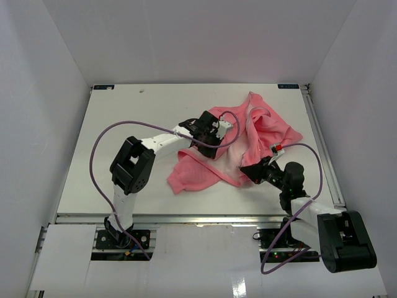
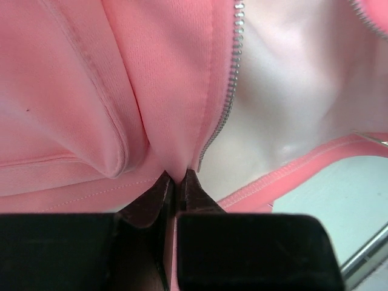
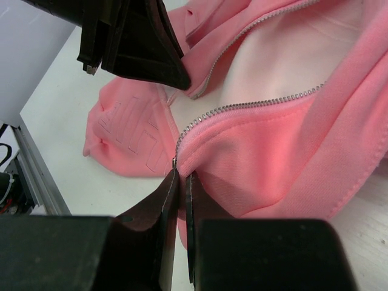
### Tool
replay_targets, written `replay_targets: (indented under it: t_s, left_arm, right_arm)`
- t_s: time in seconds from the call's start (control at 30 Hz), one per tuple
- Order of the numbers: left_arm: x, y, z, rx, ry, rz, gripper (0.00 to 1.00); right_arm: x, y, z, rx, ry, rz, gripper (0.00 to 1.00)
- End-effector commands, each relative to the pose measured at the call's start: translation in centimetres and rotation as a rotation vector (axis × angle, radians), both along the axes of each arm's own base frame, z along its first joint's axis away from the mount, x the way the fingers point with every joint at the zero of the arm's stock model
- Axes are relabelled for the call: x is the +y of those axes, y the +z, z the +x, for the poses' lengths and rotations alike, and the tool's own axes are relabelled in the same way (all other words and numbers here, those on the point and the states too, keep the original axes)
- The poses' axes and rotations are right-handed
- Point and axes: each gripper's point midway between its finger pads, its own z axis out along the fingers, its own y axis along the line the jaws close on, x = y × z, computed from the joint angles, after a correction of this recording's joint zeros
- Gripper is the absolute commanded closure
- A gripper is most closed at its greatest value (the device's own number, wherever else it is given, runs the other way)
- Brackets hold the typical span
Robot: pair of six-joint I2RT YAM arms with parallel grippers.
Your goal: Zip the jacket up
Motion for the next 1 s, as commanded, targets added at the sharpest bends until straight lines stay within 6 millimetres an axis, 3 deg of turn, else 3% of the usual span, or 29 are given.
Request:
replay_targets:
  t_s: [0.0,0.13,0.23,0.37,0.43,0.47,0.57,0.77,0.8,0.83,0.9,0.93,0.97]
  left_arm:
    - [-1.3,7.8,0.5,-0.059,-0.007,-0.248,1.0]
    - [-2.0,9.9,-0.2,-0.038,-0.04,-0.394,1.0]
    - [-2.0,9.8,0.1,-0.043,-0.032,-0.394,0.98]
    - [-1.8,9.3,0.2,-0.044,-0.019,-0.385,0.9]
    - [-1.8,9.2,0.1,-0.043,-0.014,-0.392,0.76]
    - [-1.8,9.1,0.0,-0.04,-0.018,-0.396,0.76]
    - [-1.8,8.8,-0.4,-0.035,-0.037,-0.407,1.0]
    - [-2.4,9.0,-0.8,-0.01,-0.052,-0.441,0.98]
    - [-2.4,9.1,-0.8,-0.011,-0.045,-0.441,0.88]
    - [-2.4,9.2,-0.7,-0.013,-0.034,-0.441,0.57]
    - [-2.4,9.6,-0.5,-0.018,-0.027,-0.446,0.47]
    - [-2.5,9.7,-0.7,-0.013,-0.041,-0.455,0.57]
    - [-2.7,9.7,-0.8,-0.008,-0.05,-0.459,0.9]
  right_arm:
    - [1.1,2.7,0.2,-0.104,0.069,0.038,0.92]
    - [1.2,2.9,0.5,-0.103,0.071,0.036,0.92]
    - [1.2,2.9,0.8,-0.096,0.065,0.029,0.92]
    - [1.6,2.9,0.9,-0.097,0.08,0.029,0.92]
    - [1.6,2.7,0.8,-0.092,0.083,0.026,0.92]
    - [1.6,2.5,0.8,-0.088,0.082,0.024,0.92]
    - [1.6,2.4,0.7,-0.083,0.078,0.022,0.92]
    - [1.5,2.8,0.7,-0.09,0.071,0.019,0.92]
    - [1.6,2.9,0.7,-0.095,0.074,0.02,0.92]
    - [1.5,2.9,0.7,-0.093,0.073,0.02,0.92]
    - [1.6,3.0,0.7,-0.095,0.075,0.02,0.92]
    - [1.6,3.0,0.7,-0.092,0.076,0.02,0.92]
    - [1.6,3.0,0.6,-0.094,0.076,0.02,0.92]
